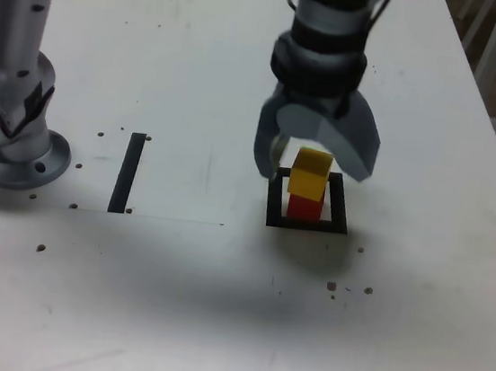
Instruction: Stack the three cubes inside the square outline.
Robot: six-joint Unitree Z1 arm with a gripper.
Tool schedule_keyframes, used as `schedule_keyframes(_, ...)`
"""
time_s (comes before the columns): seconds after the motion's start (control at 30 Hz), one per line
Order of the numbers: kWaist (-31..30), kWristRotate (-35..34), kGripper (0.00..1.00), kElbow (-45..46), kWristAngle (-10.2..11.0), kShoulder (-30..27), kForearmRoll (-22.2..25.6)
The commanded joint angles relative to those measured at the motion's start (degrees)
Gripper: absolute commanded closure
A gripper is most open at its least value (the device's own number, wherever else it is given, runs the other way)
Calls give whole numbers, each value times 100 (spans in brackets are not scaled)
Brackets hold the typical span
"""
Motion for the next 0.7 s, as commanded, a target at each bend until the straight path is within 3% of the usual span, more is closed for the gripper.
schedule_keyframes(0.0,39,-59,0,-14,92,-189,70)
schedule_keyframes(0.1,212,-32,0,-42,135,-375,173)
schedule_keyframes(0.4,1136,429,0,-318,-65,-458,730)
schedule_keyframes(0.67,1691,479,0,-597,-41,-214,697)
